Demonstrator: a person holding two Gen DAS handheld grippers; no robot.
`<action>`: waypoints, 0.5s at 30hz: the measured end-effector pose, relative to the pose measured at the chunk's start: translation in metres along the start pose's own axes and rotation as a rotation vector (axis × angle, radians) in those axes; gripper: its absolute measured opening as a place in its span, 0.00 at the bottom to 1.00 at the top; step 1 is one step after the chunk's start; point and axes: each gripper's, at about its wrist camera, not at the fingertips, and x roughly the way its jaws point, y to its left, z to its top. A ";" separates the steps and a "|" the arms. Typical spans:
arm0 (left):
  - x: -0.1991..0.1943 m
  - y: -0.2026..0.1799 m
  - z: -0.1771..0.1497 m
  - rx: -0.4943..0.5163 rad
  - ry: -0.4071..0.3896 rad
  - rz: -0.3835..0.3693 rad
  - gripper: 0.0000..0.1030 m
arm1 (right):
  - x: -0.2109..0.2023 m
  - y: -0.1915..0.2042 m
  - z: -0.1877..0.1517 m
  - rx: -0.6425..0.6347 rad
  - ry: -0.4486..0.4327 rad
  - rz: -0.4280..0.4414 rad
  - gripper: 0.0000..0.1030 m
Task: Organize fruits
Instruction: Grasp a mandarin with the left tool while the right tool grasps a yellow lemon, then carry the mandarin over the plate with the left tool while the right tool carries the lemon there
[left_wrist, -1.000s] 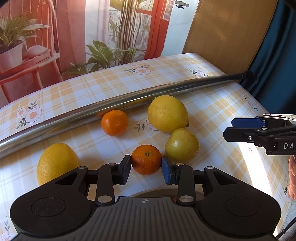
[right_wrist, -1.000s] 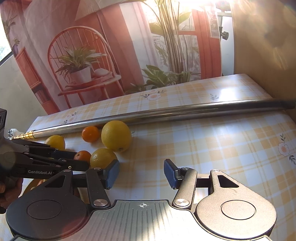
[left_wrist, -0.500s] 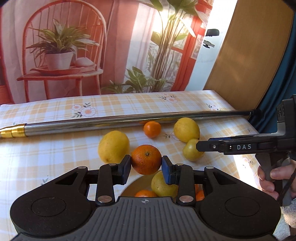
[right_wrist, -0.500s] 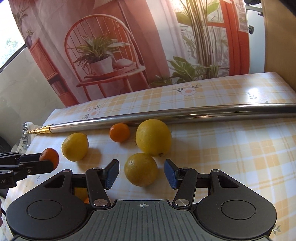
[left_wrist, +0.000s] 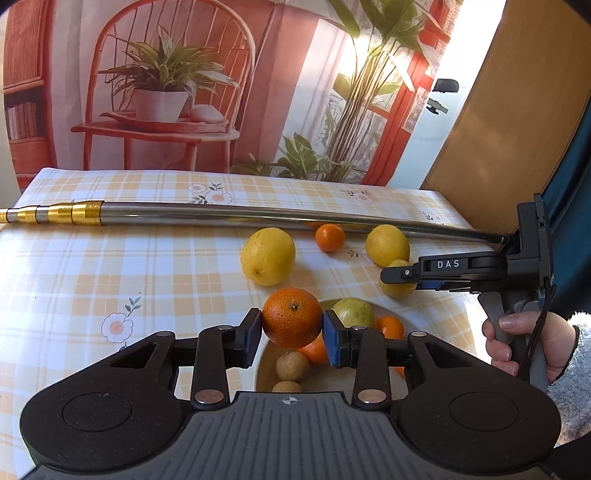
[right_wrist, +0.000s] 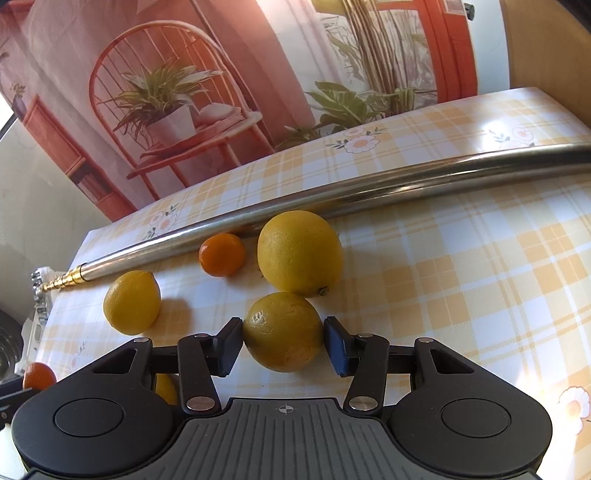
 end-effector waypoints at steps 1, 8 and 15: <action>0.000 0.001 -0.002 -0.002 0.002 0.002 0.36 | 0.001 -0.001 0.000 0.011 -0.002 0.002 0.43; -0.003 -0.002 -0.013 0.000 0.016 -0.006 0.36 | -0.002 -0.001 -0.003 0.020 -0.019 -0.012 0.42; 0.000 -0.008 -0.021 0.018 0.041 -0.010 0.36 | -0.021 0.002 -0.013 0.004 -0.069 -0.017 0.42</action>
